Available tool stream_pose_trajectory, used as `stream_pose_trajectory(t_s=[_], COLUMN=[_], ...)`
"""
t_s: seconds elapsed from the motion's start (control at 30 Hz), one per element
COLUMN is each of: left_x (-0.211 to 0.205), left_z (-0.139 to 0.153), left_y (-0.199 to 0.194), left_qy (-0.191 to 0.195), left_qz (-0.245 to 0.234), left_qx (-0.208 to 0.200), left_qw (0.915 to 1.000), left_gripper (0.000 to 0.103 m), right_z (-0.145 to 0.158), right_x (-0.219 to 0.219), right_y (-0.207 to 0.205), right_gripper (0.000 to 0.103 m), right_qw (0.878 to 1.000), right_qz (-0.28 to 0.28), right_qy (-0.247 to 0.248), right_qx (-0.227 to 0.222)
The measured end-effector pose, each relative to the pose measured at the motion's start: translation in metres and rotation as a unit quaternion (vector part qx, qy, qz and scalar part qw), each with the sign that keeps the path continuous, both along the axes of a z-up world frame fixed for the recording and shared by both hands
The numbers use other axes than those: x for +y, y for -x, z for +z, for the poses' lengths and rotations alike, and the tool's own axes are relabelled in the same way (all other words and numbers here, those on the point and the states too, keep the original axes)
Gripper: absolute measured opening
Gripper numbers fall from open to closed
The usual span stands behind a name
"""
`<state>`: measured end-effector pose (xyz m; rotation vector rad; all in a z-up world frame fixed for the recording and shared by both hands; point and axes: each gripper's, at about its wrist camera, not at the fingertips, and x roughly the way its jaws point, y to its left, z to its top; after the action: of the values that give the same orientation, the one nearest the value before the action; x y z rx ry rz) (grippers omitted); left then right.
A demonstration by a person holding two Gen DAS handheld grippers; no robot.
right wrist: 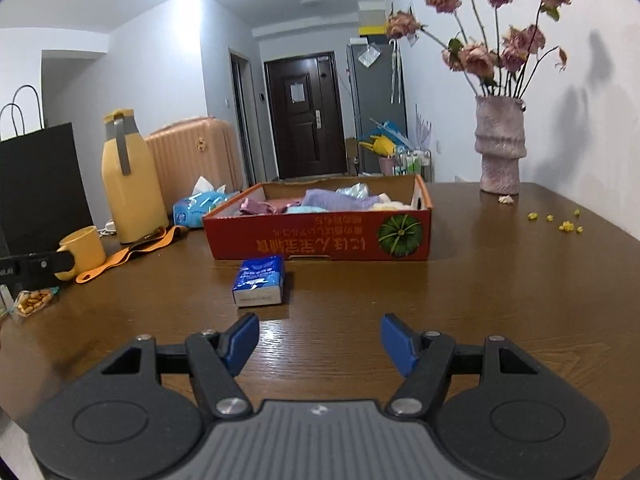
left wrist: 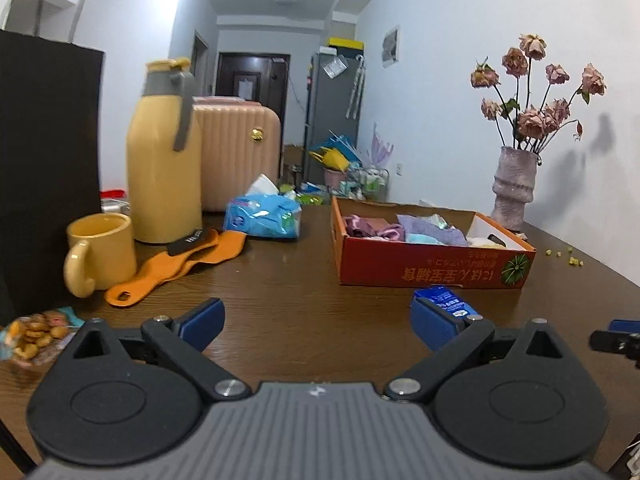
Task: Organize soft objects
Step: 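Close both grippers together on the blue tissue packet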
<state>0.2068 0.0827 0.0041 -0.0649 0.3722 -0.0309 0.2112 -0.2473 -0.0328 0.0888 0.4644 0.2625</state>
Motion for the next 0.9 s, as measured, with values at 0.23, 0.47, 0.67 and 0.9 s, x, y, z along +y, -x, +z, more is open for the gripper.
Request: stream_pose_trajectory(t_s=[0.23,0.47,0.67,0.9], left_x=[-0.023,-0.044,-0.057,-0.081], left_z=[-0.010,-0.023,-0.027,-0.039], left_y=[-0.071,-0.132,-0.162,-0.191], left_qy=[-0.012,-0.033,-0.027,0.054], left_qz=[-0.037,-0.073,-0.104,-0.168], left_qx=[0.038,0.074,0.091,0.145], left_qw=[0.9985,0.9940,0.9900,0.9735], left_gripper=[0.101,0.101,0.101,0.094], right_z=[-0.018,-0.031,-0.030,-0.021], right_x=[0.054,0.100,0.084,0.015], right_y=[-0.069,-0.145,-0.144,-0.144], right_gripper=[0.066,0.053,0.051,0.055], right_qw=[0.998,0.994,0.988,0.996], right_qz=[0.032,0.067,0.118,0.049], right_qy=[0.018,0.056,0.076,0.047], right_qx=[0.046,0.065,0.069,0.060])
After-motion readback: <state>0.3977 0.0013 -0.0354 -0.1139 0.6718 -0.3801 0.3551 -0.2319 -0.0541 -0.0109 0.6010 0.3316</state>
